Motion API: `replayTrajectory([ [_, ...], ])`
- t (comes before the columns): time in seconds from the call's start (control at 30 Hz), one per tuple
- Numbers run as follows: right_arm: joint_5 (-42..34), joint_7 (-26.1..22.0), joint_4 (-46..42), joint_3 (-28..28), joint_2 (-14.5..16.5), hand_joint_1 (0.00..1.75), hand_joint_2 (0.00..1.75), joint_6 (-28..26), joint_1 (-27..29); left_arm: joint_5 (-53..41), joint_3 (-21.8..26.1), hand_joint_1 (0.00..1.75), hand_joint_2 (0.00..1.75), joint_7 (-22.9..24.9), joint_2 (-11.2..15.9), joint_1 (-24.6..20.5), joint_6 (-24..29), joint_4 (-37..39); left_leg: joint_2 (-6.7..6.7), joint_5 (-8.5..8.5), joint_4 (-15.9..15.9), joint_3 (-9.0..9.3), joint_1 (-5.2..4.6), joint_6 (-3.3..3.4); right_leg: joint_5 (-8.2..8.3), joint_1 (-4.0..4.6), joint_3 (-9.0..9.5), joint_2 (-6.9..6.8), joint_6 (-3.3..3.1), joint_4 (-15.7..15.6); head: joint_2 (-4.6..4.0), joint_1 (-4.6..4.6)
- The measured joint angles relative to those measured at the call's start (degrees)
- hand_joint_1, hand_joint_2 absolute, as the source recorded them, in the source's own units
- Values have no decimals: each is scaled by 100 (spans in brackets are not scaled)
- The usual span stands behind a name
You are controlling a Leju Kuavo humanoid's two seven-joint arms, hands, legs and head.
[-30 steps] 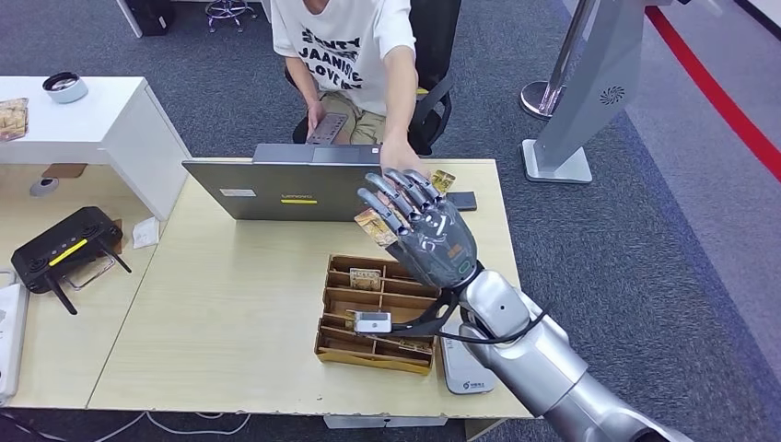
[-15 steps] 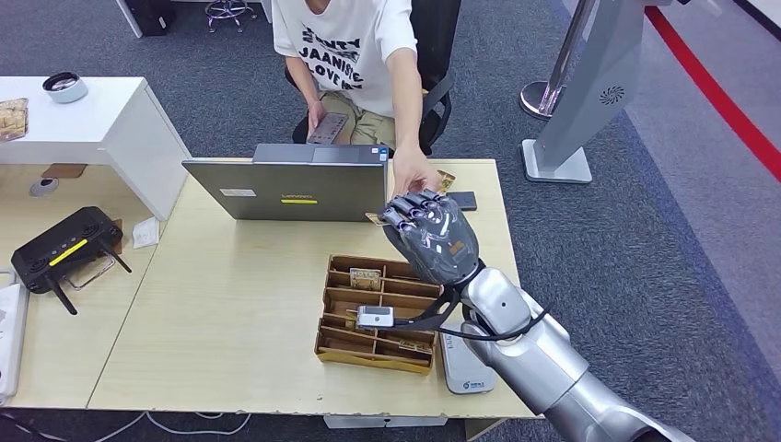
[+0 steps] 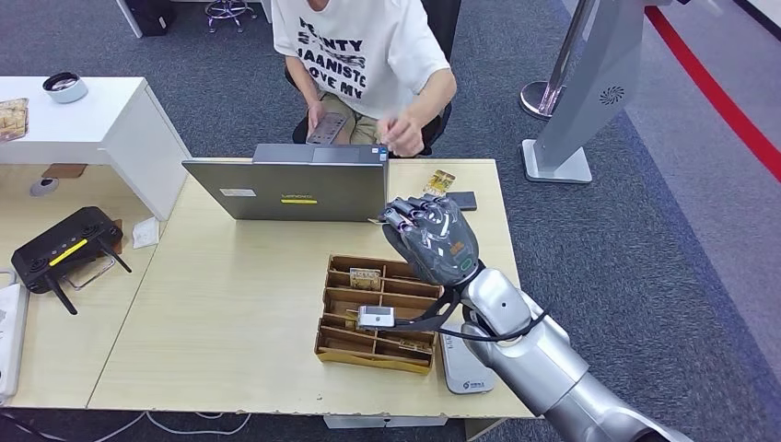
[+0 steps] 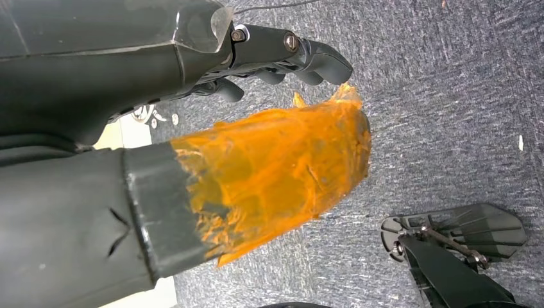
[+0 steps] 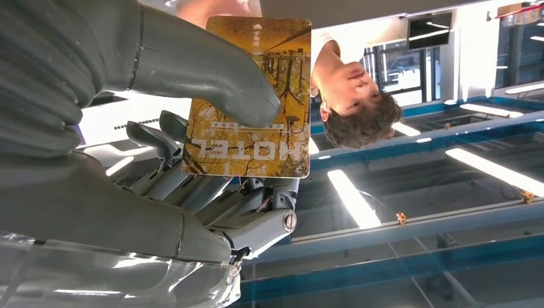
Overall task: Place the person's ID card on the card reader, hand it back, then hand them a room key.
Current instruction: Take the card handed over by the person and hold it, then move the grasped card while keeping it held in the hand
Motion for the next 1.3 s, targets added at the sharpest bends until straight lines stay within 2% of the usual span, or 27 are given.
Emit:
replayTrajectory([
  [0.07,-366,-139,-28,-25,2,175,175,166,39,23,0,0,0,-1,0,1,3,1,-1,0,0,0,0,0,0,0,1,-1,0,0,0,0],
  [0.17,-1598,-523,-232,-121,29,175,175,885,216,90,0,0,0,-31,0,16,16,0,-3,0,0,-2,0,0,0,0,1,-2,0,0,0,1],
  [0.23,-2597,-739,-469,-192,66,175,175,1629,374,132,1,0,0,-67,0,36,33,0,-2,-1,0,-3,0,0,-1,0,-1,-1,0,0,0,0],
  [0.37,-4680,-895,-949,-290,86,175,175,3498,619,172,5,0,0,-134,4,83,57,0,-3,-1,0,-6,0,0,-3,0,-6,-1,1,0,0,-1],
  [0.53,-7209,-971,-1240,-410,-100,175,175,5582,746,123,5,0,0,-156,19,100,58,-1,-3,-1,0,-6,0,1,-2,-1,-6,-2,2,-1,0,0],
  [0.63,-8544,-990,-1334,-467,-268,175,175,6608,835,79,4,0,0,-164,30,99,58,0,-2,-1,0,-6,0,1,-1,-2,-5,-1,2,-1,0,0],
  [0.73,-9729,-878,-1407,-547,-380,175,175,7352,955,62,4,0,0,-172,34,99,58,1,-2,-1,1,-6,-3,1,-1,-2,-5,-1,2,-1,0,1],
  [0.83,-10360,-694,-1464,-649,-415,175,175,7559,1084,66,5,0,0,-173,35,98,60,1,0,-2,1,-6,-4,1,-1,-1,-5,0,1,-1,0,-1],
  [0.97,-10440,-572,-1484,-844,-436,175,175,7450,1222,105,9,0,0,-195,35,106,71,1,-2,-1,0,-6,-5,1,-2,1,-6,-1,1,-1,0,-1],
  [1.13,-10065,-662,-1482,-1109,-502,175,175,7304,1385,161,20,0,0,-227,35,120,77,0,1,-1,0,-6,-4,1,-1,0,-6,1,1,-1,0,0],
  [1.3,-8963,-1049,-1480,-1496,-657,175,175,6804,1622,299,87,0,0,-230,35,140,103,1,-7,-2,1,-7,-4,2,-2,-1,-6,-5,2,-2,0,-1],
])
